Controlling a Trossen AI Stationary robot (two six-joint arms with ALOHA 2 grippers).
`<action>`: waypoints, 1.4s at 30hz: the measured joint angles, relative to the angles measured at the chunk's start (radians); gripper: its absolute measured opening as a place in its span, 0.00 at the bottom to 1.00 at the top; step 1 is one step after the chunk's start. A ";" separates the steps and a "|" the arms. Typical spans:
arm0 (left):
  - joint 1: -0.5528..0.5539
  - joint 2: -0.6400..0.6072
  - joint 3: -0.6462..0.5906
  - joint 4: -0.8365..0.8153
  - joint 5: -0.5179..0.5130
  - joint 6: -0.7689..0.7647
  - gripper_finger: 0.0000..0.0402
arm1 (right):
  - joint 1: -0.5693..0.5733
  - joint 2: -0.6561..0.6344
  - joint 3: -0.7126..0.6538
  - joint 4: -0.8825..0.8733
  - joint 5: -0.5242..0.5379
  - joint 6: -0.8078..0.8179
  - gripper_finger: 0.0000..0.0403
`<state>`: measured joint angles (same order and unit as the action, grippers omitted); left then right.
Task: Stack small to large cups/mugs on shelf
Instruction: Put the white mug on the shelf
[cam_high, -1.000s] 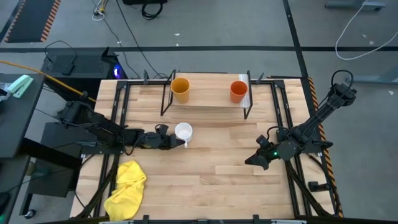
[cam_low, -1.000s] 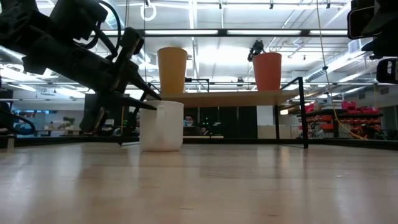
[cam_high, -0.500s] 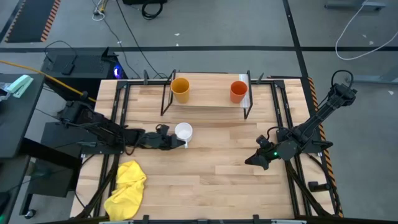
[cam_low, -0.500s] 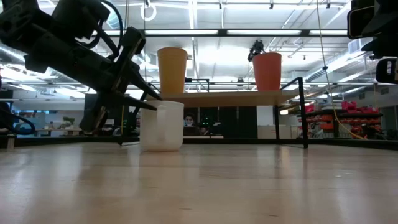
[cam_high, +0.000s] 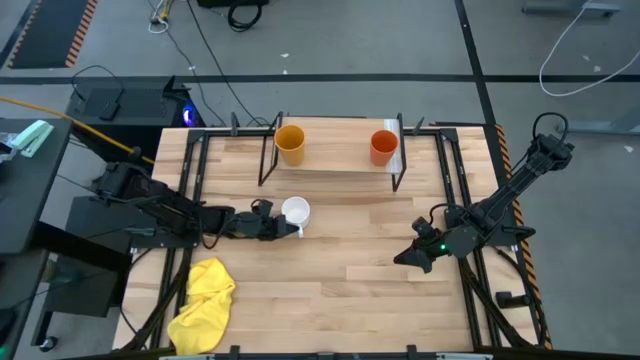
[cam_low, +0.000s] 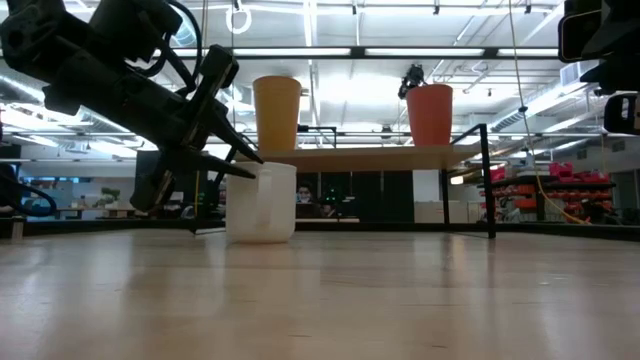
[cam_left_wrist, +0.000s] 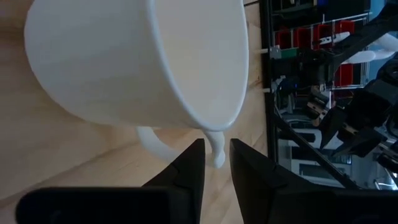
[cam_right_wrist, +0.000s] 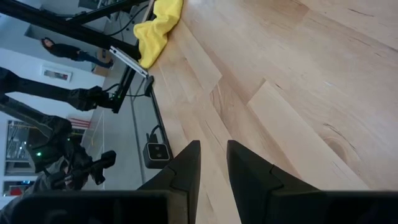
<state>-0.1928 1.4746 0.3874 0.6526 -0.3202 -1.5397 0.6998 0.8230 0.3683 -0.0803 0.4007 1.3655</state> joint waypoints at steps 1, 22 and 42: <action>0.000 0.000 0.000 0.000 0.000 -0.001 0.20 | 0.000 0.000 0.000 0.000 0.000 0.000 0.22; -0.031 0.000 0.000 0.002 0.003 -0.009 0.19 | -0.333 0.141 0.000 0.164 -0.224 -0.010 0.22; -0.111 0.000 0.000 -0.006 -0.122 -0.045 0.17 | -0.668 0.746 0.257 0.534 -0.484 -0.193 0.21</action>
<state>-0.3038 1.4746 0.3874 0.6470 -0.4419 -1.5845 0.0319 1.5694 0.6255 0.4536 -0.0834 1.1724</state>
